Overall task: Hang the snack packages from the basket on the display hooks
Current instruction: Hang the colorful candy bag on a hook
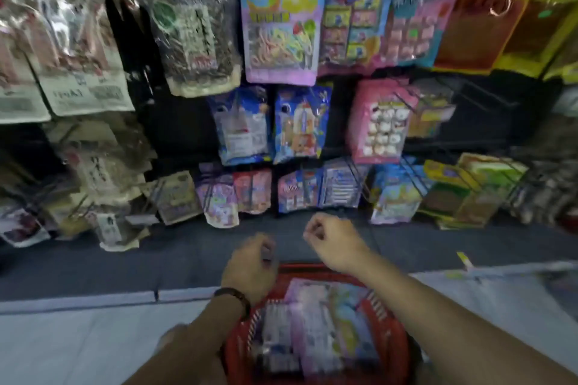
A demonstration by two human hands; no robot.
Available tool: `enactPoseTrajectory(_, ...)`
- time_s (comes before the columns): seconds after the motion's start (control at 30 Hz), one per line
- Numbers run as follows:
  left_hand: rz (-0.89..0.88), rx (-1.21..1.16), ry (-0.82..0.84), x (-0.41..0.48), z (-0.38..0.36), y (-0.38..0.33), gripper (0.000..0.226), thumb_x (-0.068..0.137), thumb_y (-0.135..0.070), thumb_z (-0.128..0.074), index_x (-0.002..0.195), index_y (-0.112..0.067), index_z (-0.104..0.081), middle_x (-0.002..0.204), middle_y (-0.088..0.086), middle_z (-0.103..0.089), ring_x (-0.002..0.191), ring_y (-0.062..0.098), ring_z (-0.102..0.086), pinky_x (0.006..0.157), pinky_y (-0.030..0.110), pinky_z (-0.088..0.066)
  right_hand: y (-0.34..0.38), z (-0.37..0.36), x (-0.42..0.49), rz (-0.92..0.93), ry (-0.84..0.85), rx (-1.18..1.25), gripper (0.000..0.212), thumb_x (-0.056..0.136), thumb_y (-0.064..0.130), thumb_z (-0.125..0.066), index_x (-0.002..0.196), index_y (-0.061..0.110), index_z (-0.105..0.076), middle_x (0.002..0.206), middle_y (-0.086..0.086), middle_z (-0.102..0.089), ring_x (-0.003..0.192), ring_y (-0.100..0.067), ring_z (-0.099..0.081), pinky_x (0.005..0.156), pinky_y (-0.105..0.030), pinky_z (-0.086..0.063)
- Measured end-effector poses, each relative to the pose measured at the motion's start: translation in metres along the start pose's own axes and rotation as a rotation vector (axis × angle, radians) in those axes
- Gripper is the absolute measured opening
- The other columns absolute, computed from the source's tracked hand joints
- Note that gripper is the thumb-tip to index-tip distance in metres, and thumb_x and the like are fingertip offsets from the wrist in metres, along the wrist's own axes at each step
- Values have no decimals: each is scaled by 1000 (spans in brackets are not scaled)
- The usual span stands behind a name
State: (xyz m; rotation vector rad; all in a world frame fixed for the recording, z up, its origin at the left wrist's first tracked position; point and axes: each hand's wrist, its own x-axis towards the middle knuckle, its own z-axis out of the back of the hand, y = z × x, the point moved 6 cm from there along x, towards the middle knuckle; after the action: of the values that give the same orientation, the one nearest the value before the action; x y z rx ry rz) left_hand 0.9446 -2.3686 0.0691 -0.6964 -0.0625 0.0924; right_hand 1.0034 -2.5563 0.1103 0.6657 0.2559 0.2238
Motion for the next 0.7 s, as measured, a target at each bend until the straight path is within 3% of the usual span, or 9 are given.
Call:
enactPoseTrajectory(0.1, 123, 40, 165, -19, -74, 41, 20, 87, -25, -71, 106, -18, -72, 108, 7, -77, 105, 30, -70, 89, 32, -50, -89, -50, -20, -156, 51, 8, 33, 95, 25, -70, 67, 30, -53, 73, 7, -65, 83, -16, -69, 73, -24, -45)
enactPoseTrajectory(0.2, 266, -11, 310, -28, -135, 72, 39, 88, -21, -71, 127, -18, -65, 118, 1, -72, 112, 25, -69, 92, 25, -46, -156, -86, -36, -306, 102, 47, 29, 94, 18, -65, 67, 20, -58, 68, 3, -65, 76, -18, -67, 70, -27, -48)
enactPoseTrajectory(0.27, 338, -15, 373, -25, -168, 88, 51, 89, -22, -73, 137, -20, -58, 131, 4, -69, 122, 26, -65, 98, 27, -45, -193, -107, -40, -379, 143, 63, 23, 94, 18, -66, 72, 11, -67, 73, -5, -71, 72, -18, -68, 68, -28, -51)
enactPoseTrajectory(0.33, 360, -21, 425, -15, -195, 93, 65, 89, -25, -75, 149, -25, -49, 145, 6, -62, 130, 27, -60, 104, 26, -44, -228, -128, -39, -463, 133, 127, 30, 95, 33, -72, 85, 4, -76, 82, -10, -76, 79, -27, -71, 73, -35, -54)
enactPoseTrajectory(0.43, 382, -3, 466, 7, -227, 98, 85, 88, -38, -74, 160, -40, -30, 155, 4, -53, 133, 30, -59, 108, 28, -46, -266, -155, -24, -523, 154, 177, 37, 92, 45, -70, 101, 11, -81, 100, -9, -82, 98, -30, -76, 85, -37, -59)
enactPoseTrajectory(0.5, 376, 74, 480, 23, -244, 98, 91, 83, -48, -69, 160, -49, -20, 154, 4, -56, 132, 32, -60, 109, 38, -51, -245, -140, -18, -527, 163, 200, 31, 98, 37, -66, 93, 9, -79, 97, -9, -81, 90, -27, -76, 79, -31, -59)
enactPoseTrajectory(0.57, 360, 115, 485, 37, -256, 88, 90, 87, -44, -68, 161, -49, -16, 147, 8, -61, 126, 32, -64, 101, 36, -54, -239, -135, -11, -540, 173, 239, 21, 101, 25, -63, 90, 12, -75, 87, -6, -76, 71, -15, -69, 62, -18, -52)
enactPoseTrajectory(0.6, 359, 122, 487, 44, -263, 84, 89, 91, -37, -69, 162, -46, -16, 143, 10, -63, 122, 32, -66, 95, 32, -55, -240, -138, -9, -553, 200, 248, 18, 101, 23, -62, 97, 10, -74, 89, -7, -75, 72, -15, -67, 60, -18, -50)
enactPoseTrajectory(0.7, 357, 207, 504, 58, -285, 82, 81, 94, -31, -68, 161, -37, -21, 131, 13, -69, 115, 33, -69, 88, 34, -55, -252, -160, -8, -606, 267, 235, 27, 94, 34, -64, 108, 12, -71, 109, -12, -74, 103, -32, -71, 85, -34, -58)
